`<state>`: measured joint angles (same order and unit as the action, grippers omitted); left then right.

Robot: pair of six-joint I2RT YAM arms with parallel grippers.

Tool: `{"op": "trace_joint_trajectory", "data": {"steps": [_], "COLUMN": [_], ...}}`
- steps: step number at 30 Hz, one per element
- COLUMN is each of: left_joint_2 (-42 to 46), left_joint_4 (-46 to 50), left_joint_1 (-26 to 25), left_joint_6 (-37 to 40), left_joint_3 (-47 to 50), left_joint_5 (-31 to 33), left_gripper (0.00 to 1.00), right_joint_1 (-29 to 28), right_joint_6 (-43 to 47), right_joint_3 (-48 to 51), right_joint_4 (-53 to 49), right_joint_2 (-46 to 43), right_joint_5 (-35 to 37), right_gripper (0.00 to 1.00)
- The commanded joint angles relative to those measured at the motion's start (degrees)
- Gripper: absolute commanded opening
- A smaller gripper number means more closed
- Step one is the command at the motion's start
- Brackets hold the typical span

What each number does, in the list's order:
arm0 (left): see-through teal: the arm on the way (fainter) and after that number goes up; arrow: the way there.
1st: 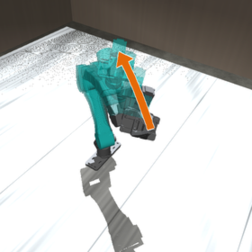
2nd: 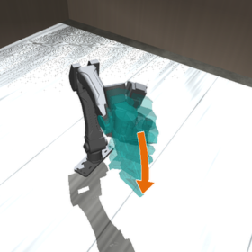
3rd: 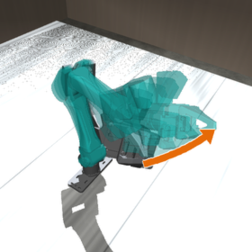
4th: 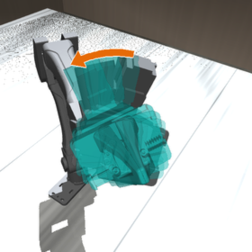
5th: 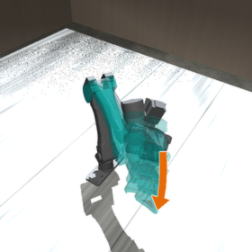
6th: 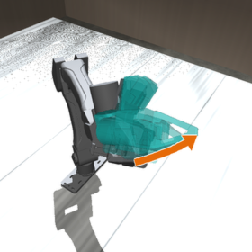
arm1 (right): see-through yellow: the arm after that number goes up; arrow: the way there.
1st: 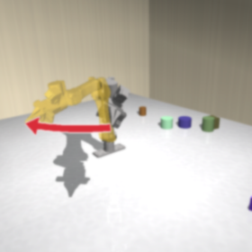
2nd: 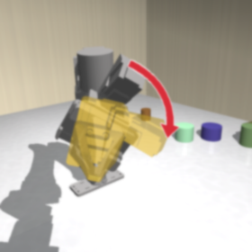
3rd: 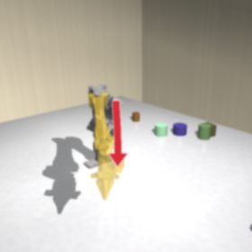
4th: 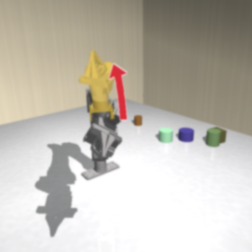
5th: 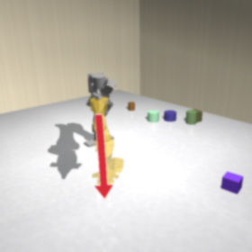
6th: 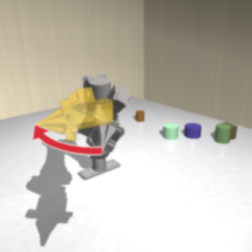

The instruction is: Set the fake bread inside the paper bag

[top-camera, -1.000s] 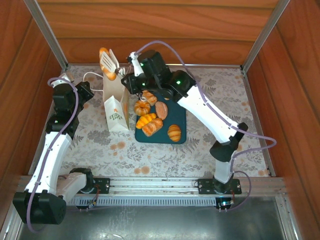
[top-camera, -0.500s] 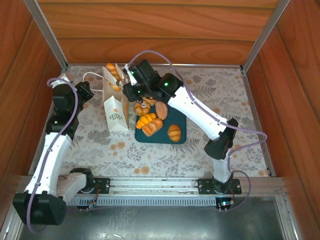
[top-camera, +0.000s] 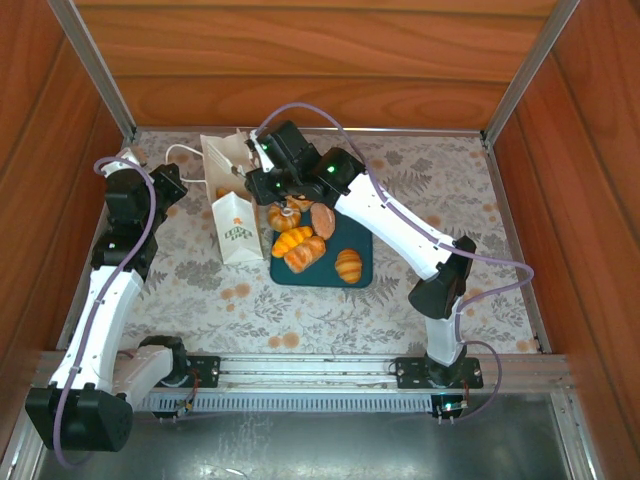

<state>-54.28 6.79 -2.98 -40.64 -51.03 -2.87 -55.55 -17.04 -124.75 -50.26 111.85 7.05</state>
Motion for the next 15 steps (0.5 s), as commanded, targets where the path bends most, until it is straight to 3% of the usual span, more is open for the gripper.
{"op": "trace_joint_trajectory", "data": {"steps": [1,15], "left_joint_2": [0.9,1.3], "left_joint_4": [-0.6,-0.6], "left_joint_1": [0.6,0.6], "left_joint_6": [-0.2,-0.1], "left_joint_3": [0.4,0.9], "left_joint_5": [-0.1,-0.1], "left_gripper": [0.0,0.0], "right_joint_1": [-0.6,0.3], "right_joint_6": [-0.5,-3.3], "right_joint_3": [-3.0,-0.5], "right_joint_4": [2.2,6.1], "right_joint_2": [-3.2,-13.5], "right_joint_5": [-1.6,-1.0], "right_gripper": [0.5,0.47]}}
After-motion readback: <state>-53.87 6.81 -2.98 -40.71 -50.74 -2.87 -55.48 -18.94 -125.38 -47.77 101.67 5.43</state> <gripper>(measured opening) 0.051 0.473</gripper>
